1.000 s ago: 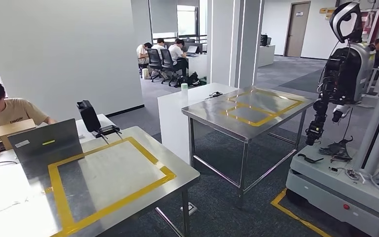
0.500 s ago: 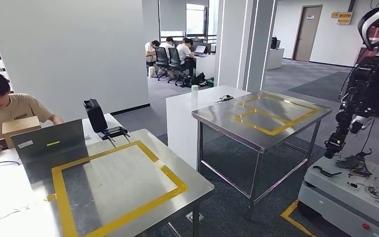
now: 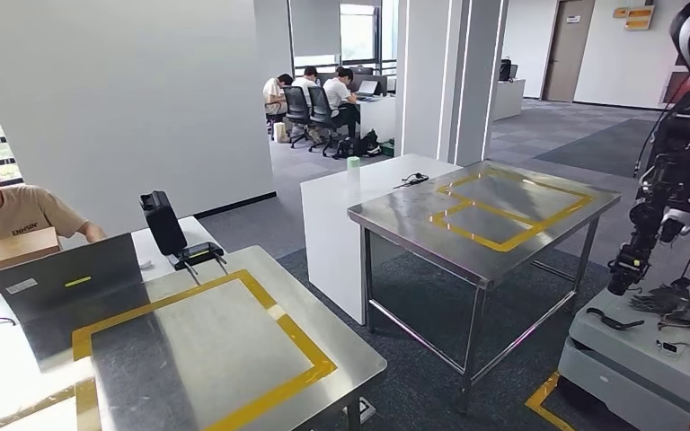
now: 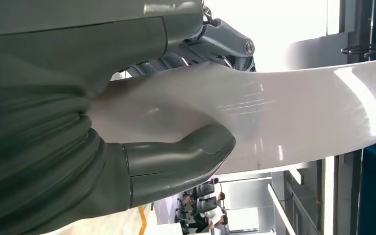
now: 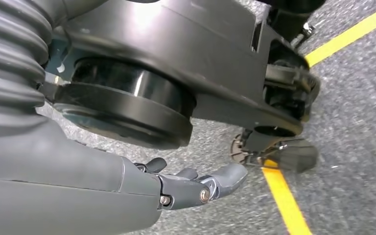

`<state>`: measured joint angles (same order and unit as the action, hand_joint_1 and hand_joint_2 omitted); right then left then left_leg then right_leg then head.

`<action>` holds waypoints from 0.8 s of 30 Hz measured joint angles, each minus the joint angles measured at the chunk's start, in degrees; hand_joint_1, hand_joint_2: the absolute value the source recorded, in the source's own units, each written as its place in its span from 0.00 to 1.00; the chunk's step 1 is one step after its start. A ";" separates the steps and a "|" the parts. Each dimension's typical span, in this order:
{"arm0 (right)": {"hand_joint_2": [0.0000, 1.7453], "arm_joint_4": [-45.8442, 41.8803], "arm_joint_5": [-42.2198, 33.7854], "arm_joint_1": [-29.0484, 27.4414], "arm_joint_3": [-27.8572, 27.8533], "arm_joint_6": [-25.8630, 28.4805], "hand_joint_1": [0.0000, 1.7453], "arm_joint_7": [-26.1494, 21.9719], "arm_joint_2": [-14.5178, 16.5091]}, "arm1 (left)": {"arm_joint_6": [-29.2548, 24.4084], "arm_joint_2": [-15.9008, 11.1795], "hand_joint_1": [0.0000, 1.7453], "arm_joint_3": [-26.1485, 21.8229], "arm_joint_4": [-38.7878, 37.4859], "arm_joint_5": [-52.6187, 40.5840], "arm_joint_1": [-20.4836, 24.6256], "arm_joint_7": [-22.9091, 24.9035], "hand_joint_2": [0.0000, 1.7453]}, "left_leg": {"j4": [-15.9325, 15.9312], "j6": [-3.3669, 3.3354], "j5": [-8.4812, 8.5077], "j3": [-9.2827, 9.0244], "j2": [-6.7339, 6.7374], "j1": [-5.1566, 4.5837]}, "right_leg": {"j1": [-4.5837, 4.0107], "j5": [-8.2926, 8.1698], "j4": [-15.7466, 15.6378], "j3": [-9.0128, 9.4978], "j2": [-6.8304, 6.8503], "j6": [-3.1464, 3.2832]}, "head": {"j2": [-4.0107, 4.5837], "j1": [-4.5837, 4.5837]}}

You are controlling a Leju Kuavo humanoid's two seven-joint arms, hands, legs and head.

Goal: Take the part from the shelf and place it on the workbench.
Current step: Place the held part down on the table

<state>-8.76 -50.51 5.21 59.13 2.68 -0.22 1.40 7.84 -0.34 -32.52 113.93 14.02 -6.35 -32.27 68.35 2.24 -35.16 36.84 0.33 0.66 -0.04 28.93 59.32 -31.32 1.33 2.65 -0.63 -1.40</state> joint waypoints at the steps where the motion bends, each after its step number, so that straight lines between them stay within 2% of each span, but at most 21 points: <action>1: 1.00 0.00 -0.08 -0.04 0.09 -0.04 0.00 0.00 0.00 | 0.03 -0.01 1.00 0.02 -0.17 0.45 0.09 0.27 1.00 | -3.48 -0.31 3.77 -0.53 1.14 -0.09 | -0.09 0.66 0.02 0.77 0.38 -0.15 | 0.00 -0.01; 2: 1.00 0.00 -0.20 -0.08 0.18 -0.07 0.00 -0.03 -0.01 | 0.11 -0.02 1.00 0.05 -0.39 0.83 0.27 0.48 1.00 | -6.13 -0.59 6.41 -0.89 2.31 -0.19 | -0.23 1.22 0.07 1.35 0.73 -0.41 | 0.01 -0.02; 3: 1.00 0.01 -0.31 -0.12 0.25 -0.08 0.00 -0.04 -0.02 | 0.28 -0.02 1.00 0.09 -0.62 1.15 0.45 0.62 1.00 | -7.71 -0.88 8.34 -1.07 3.28 -0.32 | -0.38 1.72 0.12 1.72 1.12 -0.76 | 0.01 -0.03; 4: 1.00 0.01 -0.44 -0.17 0.30 -0.07 0.00 -0.08 -0.03 | 0.52 -0.03 1.00 0.14 -0.81 1.46 0.58 0.70 1.00 | -8.15 -1.15 9.20 -1.04 3.74 -0.42 | -0.52 2.11 0.13 1.94 1.53 -1.15 | 0.01 -0.02; 6: 1.00 0.02 -0.68 -0.20 0.32 -0.06 0.00 -0.16 -0.05 | 1.08 -0.04 1.00 0.20 -1.15 2.02 0.76 0.83 1.00 | -8.24 -1.64 9.49 -1.16 2.69 -0.33 | -0.67 2.76 -0.03 2.41 2.49 -1.92 | -0.02 0.01; 8: 1.00 0.02 -0.87 -0.17 0.33 -0.06 0.00 -0.23 -0.06 | 1.47 -0.05 1.00 0.24 -1.36 2.52 0.94 0.91 1.00 | -8.64 -2.21 9.70 -1.49 1.37 0.04 | -0.57 3.99 1.33 2.14 1.64 -2.66 | -0.02 0.03; 9: 1.00 0.02 -0.93 -0.15 0.36 -0.06 0.00 -0.23 -0.07 | 1.61 -0.04 1.00 0.26 -1.45 2.74 1.05 0.98 1.00 | -8.79 -2.47 9.69 -1.66 0.83 0.21 | -0.41 5.16 3.54 1.06 0.66 -2.99 | -0.03 0.08; 10: 1.00 0.02 -0.98 -0.18 0.39 -0.06 0.00 -0.23 -0.07 | 1.73 -0.03 1.00 0.28 -1.54 2.98 1.15 1.05 1.00 | -8.81 -2.69 9.58 -1.70 0.26 0.22 | -0.26 6.61 7.02 -0.83 -0.27 -3.26 | -0.02 0.08; 12: 1.00 0.02 -1.10 -0.31 0.48 -0.07 0.00 -0.18 -0.07 | 1.97 0.00 1.00 0.30 -1.72 3.41 1.22 1.24 1.00 | -8.78 -2.99 9.35 -1.73 -1.07 0.20 | -0.08 8.70 14.17 -5.38 -0.88 -3.57 | -0.03 0.13; 13: 1.00 0.02 -1.17 -0.39 0.51 -0.07 0.00 -0.17 -0.07 | 2.12 0.01 1.00 0.30 -1.80 3.62 1.21 1.34 1.00 | -8.76 -3.02 9.23 -1.80 -1.85 0.19 | -0.05 8.25 15.64 -6.84 -0.94 -3.61 | -0.03 0.13; 14: 1.00 0.02 -1.25 -0.43 0.54 -0.08 0.00 -0.16 -0.07 | 2.25 0.01 1.00 0.30 -1.86 3.77 1.21 1.43 1.00 | -8.74 -2.97 9.13 -1.93 -2.62 0.19 | -0.04 6.60 14.71 -7.12 -1.05 -3.54 | -0.03 0.14; 15: 1.00 0.02 -1.31 -0.44 0.55 -0.09 0.00 -0.17 -0.07 | 2.37 0.01 1.00 0.31 -1.91 3.86 1.23 1.53 1.00 | -8.73 -2.88 9.03 -2.13 -3.37 0.18 | -0.05 4.09 11.68 -6.32 -1.46 -3.36 | -0.03 0.14; 16: 1.00 0.03 -1.35 -0.43 0.56 -0.09 0.00 -0.19 -0.08 | 2.45 0.01 1.00 0.32 -1.96 3.90 1.27 1.61 1.00 | -8.73 -2.76 8.93 -2.29 -4.07 0.24 | -0.04 1.58 7.57 -4.94 -2.65 -3.05 | -0.03 0.13; 17: 1.00 0.06 -1.38 -0.43 0.56 -0.10 0.00 -0.20 -0.13 | 2.50 0.01 1.00 0.34 -2.02 3.91 1.36 1.67 1.00 | -8.66 -2.54 8.81 -2.34 -4.72 0.18 | 0.02 -0.07 3.90 -3.59 -4.13 -2.73 | -0.02 0.10; 18: 1.00 0.09 -1.40 -0.41 0.57 -0.11 0.00 -0.20 -0.17 | 2.52 -0.01 1.00 0.38 -2.09 3.92 1.43 1.72 1.00 | -8.65 -2.24 8.76 -2.29 -5.33 0.26 | 0.00 -0.94 1.38 -2.64 -5.31 -2.48 | -0.03 0.10; 19: 1.00 0.13 -1.43 -0.39 0.58 -0.12 0.00 -0.20 -0.21 | 2.54 -0.02 1.00 0.42 -2.18 3.92 1.48 1.76 1.00 | -8.67 -1.83 8.75 -2.16 -5.93 0.38 | -0.07 -1.01 0.15 -2.19 -6.07 -2.24 | -0.03 0.08; 21: 1.00 0.15 -1.46 -0.33 0.60 -0.14 0.00 -0.19 -0.20 | 2.55 -0.08 1.00 0.45 -2.26 3.93 1.47 1.79 1.00 | -8.91 -0.92 8.87 -1.89 -7.05 0.64 | -0.17 -0.88 -0.32 -1.79 -5.24 -1.86 | -0.03 0.09; 22: 1.00 0.16 -1.48 -0.32 0.60 -0.12 0.00 -0.20 -0.20 | 2.55 -0.11 1.00 0.45 -2.29 3.93 1.42 1.78 1.00 | -8.79 -0.58 8.81 -1.77 -6.69 0.66 | -0.08 -0.99 -0.69 -1.42 -4.61 -1.56 | -0.02 0.08; 24: 1.00 0.19 -1.60 -0.30 0.60 -0.09 0.00 -0.26 -0.22 | 2.62 -0.27 1.00 0.48 -2.39 3.93 1.58 1.84 1.00 | -6.01 0.00 6.97 -0.41 -3.92 0.54 | 0.25 -1.24 -1.48 -0.55 -3.14 -0.87 | -0.02 0.02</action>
<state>-8.58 -52.10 4.91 59.74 2.58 -0.48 1.17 10.45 -0.61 -32.04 111.54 17.94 -4.77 -30.44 62.34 2.24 -28.19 36.44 -3.60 1.20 0.21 27.69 57.85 -31.87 -1.82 1.78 -0.66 -1.38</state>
